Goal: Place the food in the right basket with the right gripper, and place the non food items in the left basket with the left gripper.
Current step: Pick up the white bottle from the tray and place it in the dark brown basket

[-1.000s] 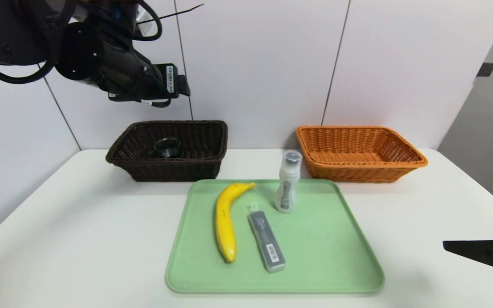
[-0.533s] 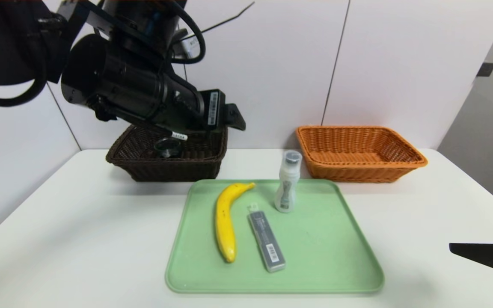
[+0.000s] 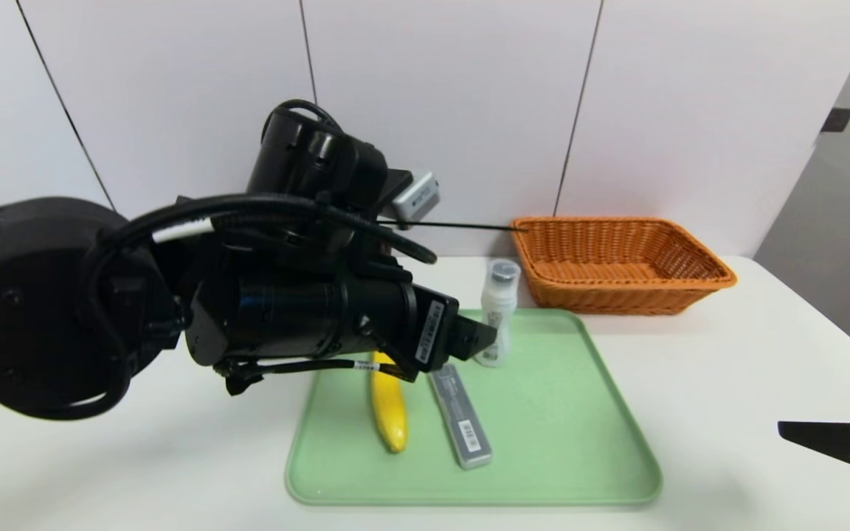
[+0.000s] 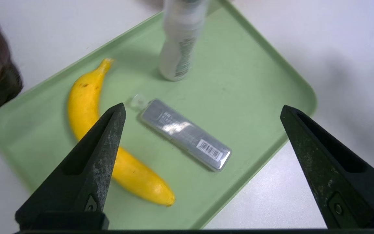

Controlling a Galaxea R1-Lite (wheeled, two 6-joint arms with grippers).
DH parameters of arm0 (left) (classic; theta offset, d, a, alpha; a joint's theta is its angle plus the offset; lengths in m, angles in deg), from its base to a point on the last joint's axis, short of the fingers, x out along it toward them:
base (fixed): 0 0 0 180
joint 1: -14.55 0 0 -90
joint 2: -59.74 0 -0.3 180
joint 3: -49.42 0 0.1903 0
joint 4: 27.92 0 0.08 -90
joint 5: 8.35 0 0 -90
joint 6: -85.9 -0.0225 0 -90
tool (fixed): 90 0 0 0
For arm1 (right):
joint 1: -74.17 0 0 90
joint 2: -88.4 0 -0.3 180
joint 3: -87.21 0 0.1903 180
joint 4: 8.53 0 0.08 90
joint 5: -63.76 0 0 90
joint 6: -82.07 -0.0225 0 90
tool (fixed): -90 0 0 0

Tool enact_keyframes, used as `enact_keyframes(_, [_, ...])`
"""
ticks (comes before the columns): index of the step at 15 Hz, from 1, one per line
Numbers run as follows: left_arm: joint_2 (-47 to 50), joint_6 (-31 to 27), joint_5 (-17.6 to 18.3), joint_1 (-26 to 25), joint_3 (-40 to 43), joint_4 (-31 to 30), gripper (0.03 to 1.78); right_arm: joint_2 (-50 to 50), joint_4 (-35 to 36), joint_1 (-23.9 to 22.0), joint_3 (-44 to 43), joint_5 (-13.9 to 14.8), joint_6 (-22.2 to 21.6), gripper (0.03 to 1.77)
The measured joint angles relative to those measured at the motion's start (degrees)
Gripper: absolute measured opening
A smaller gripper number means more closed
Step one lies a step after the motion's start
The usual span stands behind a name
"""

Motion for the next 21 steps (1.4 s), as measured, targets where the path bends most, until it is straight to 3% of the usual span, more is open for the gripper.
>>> enact_keyframes(3, [1.4,-4.2,7.1,1.3,8.2,-12.6,1.69,-0.4,0.0,0.0,0.0,0.0,0.0,1.70])
enact_keyframes(9, [-4.5,-6.4,7.3,2.1,15.9,-35.9,1.69,-0.8,0.0,-0.1,-0.4,0.2,0.0,1.70])
enact_keyframes(13, [-9.7,-6.4,2.7,1.3,16.0,-41.0,1.69,-0.7,-0.3,-0.1,-0.1,0.6,0.0,1.70])
enact_keyframes(21, [-17.6,-6.6,0.9,-1.2,14.2,-45.1,1.69,-0.9,0.2,0.0,-0.7,0.6,0.2,1.70])
